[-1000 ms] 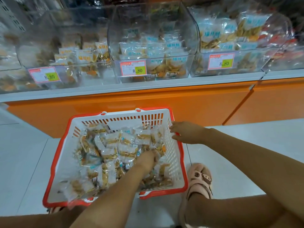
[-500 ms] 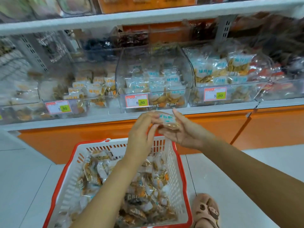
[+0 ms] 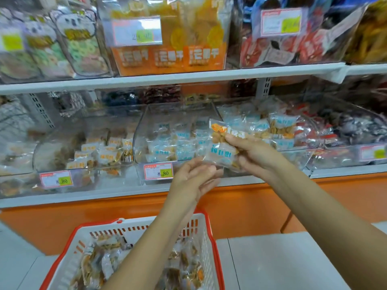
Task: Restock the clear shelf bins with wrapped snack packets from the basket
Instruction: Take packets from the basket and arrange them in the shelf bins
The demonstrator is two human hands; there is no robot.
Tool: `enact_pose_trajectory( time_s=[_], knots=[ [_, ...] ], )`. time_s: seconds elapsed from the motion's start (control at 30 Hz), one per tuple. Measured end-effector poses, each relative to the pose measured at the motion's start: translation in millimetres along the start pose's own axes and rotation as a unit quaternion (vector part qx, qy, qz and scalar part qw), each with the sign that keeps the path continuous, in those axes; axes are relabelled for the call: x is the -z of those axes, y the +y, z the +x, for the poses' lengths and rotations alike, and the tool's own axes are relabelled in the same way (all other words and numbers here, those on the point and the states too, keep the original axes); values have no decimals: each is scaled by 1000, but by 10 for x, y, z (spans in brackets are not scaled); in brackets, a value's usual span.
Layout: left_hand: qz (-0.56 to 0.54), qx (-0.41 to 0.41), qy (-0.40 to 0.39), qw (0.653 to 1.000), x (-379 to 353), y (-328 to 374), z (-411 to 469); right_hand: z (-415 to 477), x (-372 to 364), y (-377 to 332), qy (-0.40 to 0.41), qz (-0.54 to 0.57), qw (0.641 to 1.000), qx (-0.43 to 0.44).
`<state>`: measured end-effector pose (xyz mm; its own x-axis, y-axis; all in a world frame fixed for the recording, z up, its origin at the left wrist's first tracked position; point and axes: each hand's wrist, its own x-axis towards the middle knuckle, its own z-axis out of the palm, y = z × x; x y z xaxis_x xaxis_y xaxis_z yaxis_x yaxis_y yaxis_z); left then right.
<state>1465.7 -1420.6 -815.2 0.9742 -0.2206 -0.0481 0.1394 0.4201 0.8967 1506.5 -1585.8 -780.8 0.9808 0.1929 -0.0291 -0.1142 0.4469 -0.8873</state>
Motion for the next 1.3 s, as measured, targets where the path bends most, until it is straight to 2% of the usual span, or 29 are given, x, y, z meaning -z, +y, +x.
enact_pose_trajectory(
  time_s=[0.1, 0.2, 0.33, 0.43, 0.5, 0.6, 0.67, 0.73, 0.8, 0.87, 0.97, 1.03, 1.1, 1.17, 1.2, 1.3],
  knots=[
    [69, -36, 50, 996, -200, 21, 228, 49, 89, -115, 31, 32, 999, 6],
    [112, -71, 92, 987, -336, 172, 502, 1, 320, -332, 51, -74, 996, 8],
    [186, -79, 35, 979, -559, 373, 778, -137, 637, -574, 22, -294, 955, -23],
    [280, -110, -24, 953, -835, 429, 931, -209, 650, -636, 1, -357, 934, 5],
    [305, -147, -60, 939, -1043, 460, 1022, -231, 629, -698, 13, -412, 910, 28],
    [337, -208, -24, 918, -1224, 468, 1156, -184, 755, -803, 90, -410, 905, 64],
    [401, -235, -5, 886, -1197, 404, 1208, -99, 935, -833, 195, -392, 894, 93],
    [495, -253, -29, 831, -1105, 256, 1234, 9, 1111, -799, 292, -447, 840, 99],
    [592, -241, -86, 765, -1032, 93, 1266, 115, 1222, -727, 332, -488, 803, 77],
    [662, -228, -126, 703, -983, -26, 1323, 217, 1235, -636, 338, -482, 806, 62],
    [720, -234, -124, 641, -952, -75, 1463, 403, 1216, -491, 317, -492, 810, 39],
    [755, -231, -118, 602, -944, -92, 1550, 531, 1236, -402, 296, -531, 794, 4],
    [794, -221, -117, 553, -939, -114, 1617, 644, 1285, -354, 301, -583, 755, -18],
    [818, -211, -116, 522, -946, -132, 1654, 706, 1336, -331, 349, -631, 692, -6],
    [825, -208, -118, 512, -949, -134, 1673, 718, 1348, -323, 376, -637, 673, 13],
    [830, -202, -126, 505, -948, -121, 1671, 715, 1338, -274, 393, -620, 673, 89]
  ],
)
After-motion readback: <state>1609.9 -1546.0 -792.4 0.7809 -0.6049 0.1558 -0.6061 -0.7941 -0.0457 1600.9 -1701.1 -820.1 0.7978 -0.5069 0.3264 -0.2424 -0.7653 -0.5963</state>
